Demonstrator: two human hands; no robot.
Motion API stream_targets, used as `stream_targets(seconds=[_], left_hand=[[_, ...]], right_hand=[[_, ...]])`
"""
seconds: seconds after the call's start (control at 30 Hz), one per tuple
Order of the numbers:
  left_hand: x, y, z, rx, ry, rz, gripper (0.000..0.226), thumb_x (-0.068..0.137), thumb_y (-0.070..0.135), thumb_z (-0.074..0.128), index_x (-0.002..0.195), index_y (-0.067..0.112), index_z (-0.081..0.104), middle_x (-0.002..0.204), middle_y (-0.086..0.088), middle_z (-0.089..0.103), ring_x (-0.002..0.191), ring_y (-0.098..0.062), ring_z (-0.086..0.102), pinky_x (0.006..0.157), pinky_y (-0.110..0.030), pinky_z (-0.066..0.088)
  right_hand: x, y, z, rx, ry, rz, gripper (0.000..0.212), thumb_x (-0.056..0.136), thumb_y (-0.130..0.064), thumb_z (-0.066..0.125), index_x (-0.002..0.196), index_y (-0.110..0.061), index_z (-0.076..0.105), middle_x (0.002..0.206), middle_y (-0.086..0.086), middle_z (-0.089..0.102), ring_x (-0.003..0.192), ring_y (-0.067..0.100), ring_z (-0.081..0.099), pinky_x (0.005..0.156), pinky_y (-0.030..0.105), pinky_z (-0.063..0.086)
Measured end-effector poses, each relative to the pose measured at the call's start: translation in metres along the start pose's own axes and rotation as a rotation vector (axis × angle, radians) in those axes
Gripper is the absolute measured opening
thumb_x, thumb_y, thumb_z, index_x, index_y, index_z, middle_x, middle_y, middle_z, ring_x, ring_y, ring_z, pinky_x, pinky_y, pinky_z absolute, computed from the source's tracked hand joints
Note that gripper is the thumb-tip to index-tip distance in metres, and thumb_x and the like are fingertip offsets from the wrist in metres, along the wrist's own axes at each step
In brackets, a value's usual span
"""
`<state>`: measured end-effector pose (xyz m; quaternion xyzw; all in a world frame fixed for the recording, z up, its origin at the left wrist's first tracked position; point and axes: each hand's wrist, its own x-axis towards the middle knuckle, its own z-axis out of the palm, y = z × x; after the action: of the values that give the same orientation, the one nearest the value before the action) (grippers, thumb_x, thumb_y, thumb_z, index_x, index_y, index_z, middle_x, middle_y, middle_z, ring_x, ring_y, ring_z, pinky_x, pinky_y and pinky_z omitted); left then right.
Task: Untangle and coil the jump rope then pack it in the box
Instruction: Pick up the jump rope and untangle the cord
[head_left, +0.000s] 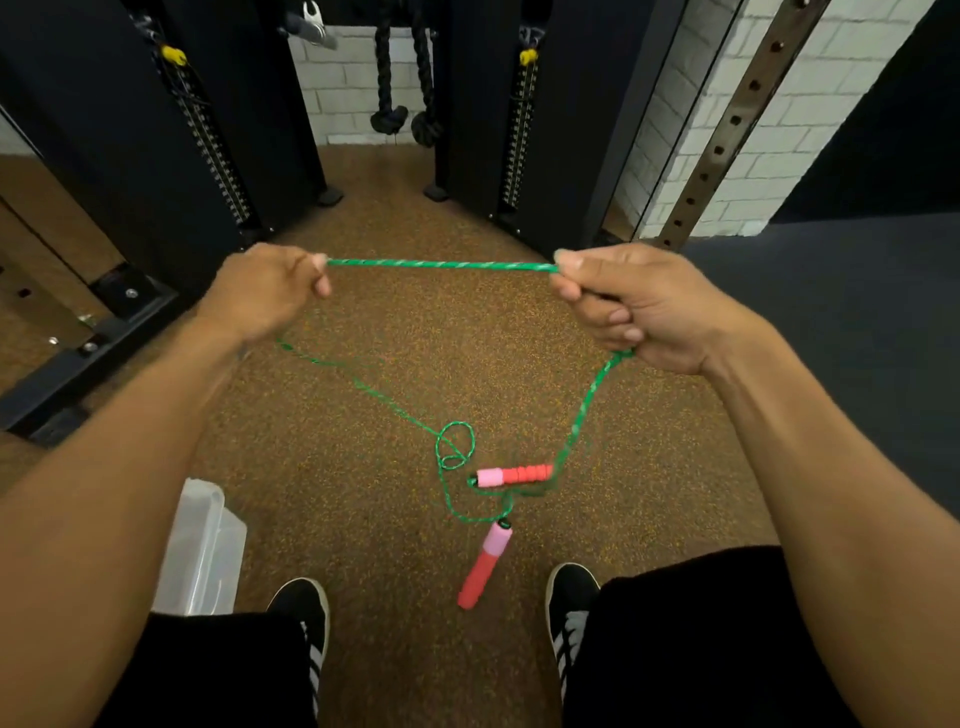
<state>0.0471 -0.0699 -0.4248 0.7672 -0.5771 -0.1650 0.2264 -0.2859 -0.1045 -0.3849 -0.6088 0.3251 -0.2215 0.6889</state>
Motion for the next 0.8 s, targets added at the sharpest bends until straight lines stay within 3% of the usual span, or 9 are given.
stream_targets(seconds=[0.2,0.27,0.33,0.43,0.5,0.57,0.67,0.73,0.8], left_hand=[[0.004,-0.016,0.038,0.245,-0.098,-0.194,0.035,0.102,0.036,0.045,0.088,0.016,0.069,0.085,-0.008,0.066,0.072,-0.022,0.059,0.060,-0.032,0.040],[-0.002,-0.011,0.050,0.189,-0.273,-0.201,0.029,0.100,0.032,0.050,0.093,0.013,0.071,0.093,-0.008,0.070,0.079,-0.021,0.063,0.062,-0.032,0.045],[-0.009,-0.005,0.059,0.118,-0.434,-0.140,0.025,0.098,0.029,0.055,0.112,0.014,0.070,0.115,-0.007,0.070,0.102,-0.024,0.065,0.082,-0.038,0.053],[-0.021,0.024,0.054,-0.224,-0.479,0.058,0.056,0.086,0.056,0.061,0.134,0.028,0.056,0.138,0.003,0.059,0.126,-0.018,0.055,0.108,-0.049,0.041],[-0.031,0.051,0.050,-0.628,-0.540,0.156,0.039,0.096,0.045,0.052,0.127,0.023,0.061,0.128,0.000,0.067,0.119,-0.017,0.062,0.106,-0.043,0.044],[-0.043,0.078,0.047,-0.824,-0.569,0.242,0.033,0.103,0.032,0.041,0.108,0.012,0.066,0.099,-0.008,0.074,0.094,-0.019,0.071,0.091,-0.032,0.053],[-0.046,0.084,0.045,-0.704,-0.451,0.408,0.034,0.102,0.040,0.042,0.089,0.022,0.068,0.059,0.004,0.046,0.055,-0.017,0.043,0.057,-0.032,0.041],[-0.031,0.062,0.046,-0.576,-0.366,0.394,0.036,0.100,0.047,0.043,0.080,0.028,0.067,0.059,0.006,0.039,0.058,-0.020,0.035,0.057,-0.036,0.034],[-0.018,0.036,0.046,-0.425,-0.196,0.228,0.038,0.102,0.046,0.039,0.080,0.025,0.061,0.066,0.007,0.045,0.065,-0.019,0.043,0.064,-0.040,0.044]], right_hand=[[0.000,-0.001,0.017,-0.004,-0.096,-0.023,0.031,0.096,-0.035,0.052,0.072,-0.015,0.054,0.046,-0.004,0.038,0.034,0.005,0.033,0.036,0.015,0.029],[0.001,-0.001,0.024,0.008,-0.114,-0.042,0.032,0.096,-0.034,0.051,0.071,-0.015,0.053,0.046,-0.003,0.041,0.035,0.007,0.036,0.036,0.016,0.033],[0.004,0.000,0.031,-0.013,-0.109,-0.038,0.031,0.095,-0.035,0.050,0.071,-0.015,0.052,0.046,-0.002,0.042,0.035,0.007,0.037,0.036,0.016,0.034],[0.012,0.006,0.037,-0.082,-0.103,-0.001,0.032,0.101,-0.032,0.047,0.074,-0.015,0.052,0.047,-0.003,0.043,0.036,0.008,0.038,0.038,0.019,0.031],[0.017,0.010,0.038,-0.113,-0.075,0.020,0.033,0.104,-0.030,0.044,0.077,-0.015,0.053,0.048,-0.003,0.044,0.037,0.008,0.038,0.040,0.020,0.031],[0.021,0.012,0.039,-0.120,-0.032,0.016,0.032,0.105,-0.029,0.045,0.078,-0.014,0.055,0.050,-0.003,0.047,0.039,0.008,0.040,0.041,0.021,0.033],[0.023,0.012,0.034,-0.134,-0.007,0.066,0.031,0.103,-0.032,0.049,0.080,-0.014,0.059,0.053,-0.002,0.051,0.044,0.010,0.045,0.045,0.022,0.038],[0.016,0.010,0.024,-0.182,-0.032,0.154,0.030,0.100,-0.036,0.053,0.079,-0.016,0.060,0.053,-0.002,0.050,0.043,0.010,0.045,0.044,0.020,0.037],[0.008,0.007,0.011,-0.161,-0.024,0.204,0.030,0.097,-0.037,0.055,0.076,-0.016,0.060,0.047,-0.004,0.044,0.035,0.006,0.037,0.036,0.016,0.029]])
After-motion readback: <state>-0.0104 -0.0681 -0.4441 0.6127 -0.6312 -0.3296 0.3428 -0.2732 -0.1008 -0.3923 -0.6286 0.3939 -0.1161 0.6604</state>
